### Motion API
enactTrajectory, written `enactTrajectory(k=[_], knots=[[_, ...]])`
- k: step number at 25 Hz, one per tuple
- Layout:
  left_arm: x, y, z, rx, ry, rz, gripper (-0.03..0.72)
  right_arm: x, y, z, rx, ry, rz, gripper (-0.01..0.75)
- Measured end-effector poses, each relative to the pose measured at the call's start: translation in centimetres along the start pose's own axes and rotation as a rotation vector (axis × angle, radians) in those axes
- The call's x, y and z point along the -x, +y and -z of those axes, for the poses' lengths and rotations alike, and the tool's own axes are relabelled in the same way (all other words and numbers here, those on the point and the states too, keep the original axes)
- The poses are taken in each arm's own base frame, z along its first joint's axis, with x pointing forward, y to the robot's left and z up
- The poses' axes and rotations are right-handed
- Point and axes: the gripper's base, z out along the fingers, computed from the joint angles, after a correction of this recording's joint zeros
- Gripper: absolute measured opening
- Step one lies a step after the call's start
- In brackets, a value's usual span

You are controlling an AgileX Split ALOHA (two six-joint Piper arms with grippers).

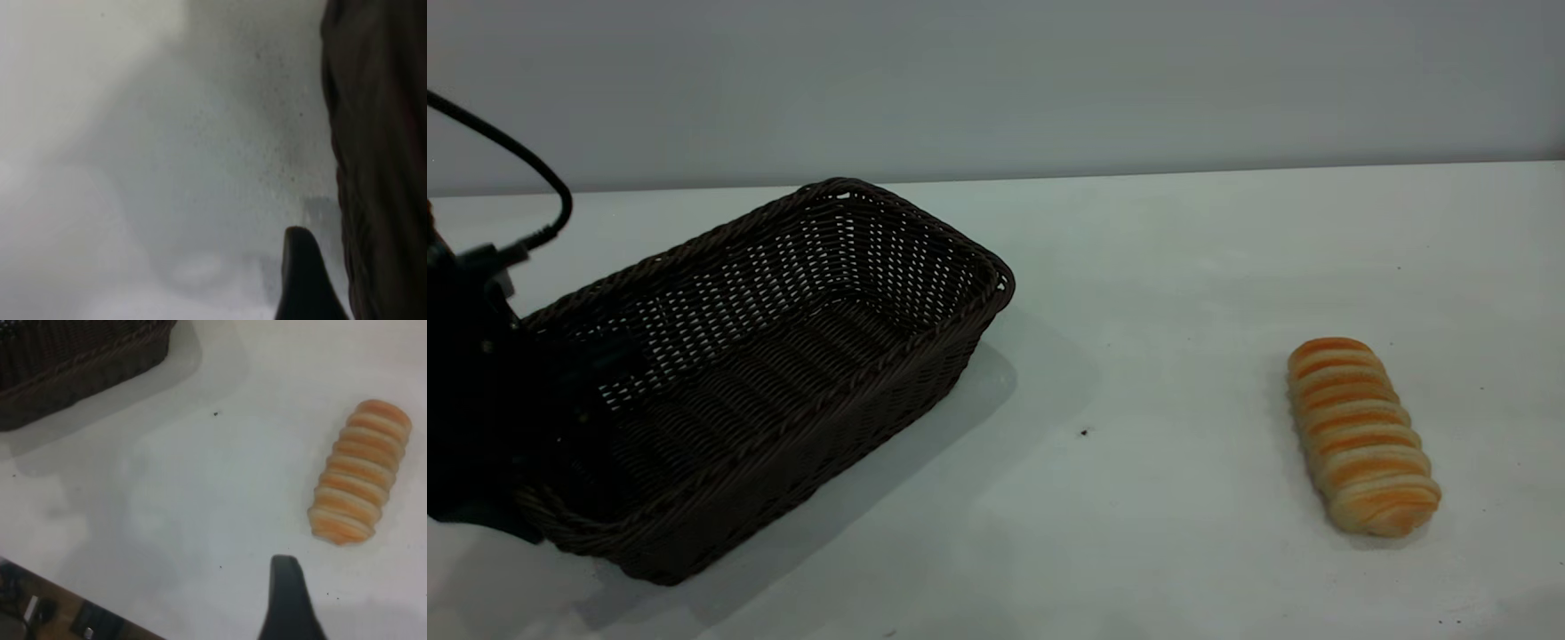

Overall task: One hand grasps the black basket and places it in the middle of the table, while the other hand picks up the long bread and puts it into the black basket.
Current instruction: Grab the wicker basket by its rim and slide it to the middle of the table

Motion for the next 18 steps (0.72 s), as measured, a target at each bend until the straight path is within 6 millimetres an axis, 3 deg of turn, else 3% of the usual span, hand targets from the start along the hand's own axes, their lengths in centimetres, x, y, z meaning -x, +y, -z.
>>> enactTrajectory(k=[5, 10, 18], knots=[[-0.07, -0.03, -0.61, -0.007, 0.009, 0.048, 0.456, 0.0, 0.0, 0.0, 0.0, 0.0, 0.0, 0.506], [-0.06, -0.18, -0.59, -0.018, 0.012, 0.094, 0.233, 0.0, 0.0, 0.0, 0.0, 0.0, 0.0, 0.506], [-0.12, -0.31, -0.56, -0.024, 0.026, 0.129, 0.228, 0.0, 0.0, 0.0, 0.0, 0.0, 0.001, 0.506]])
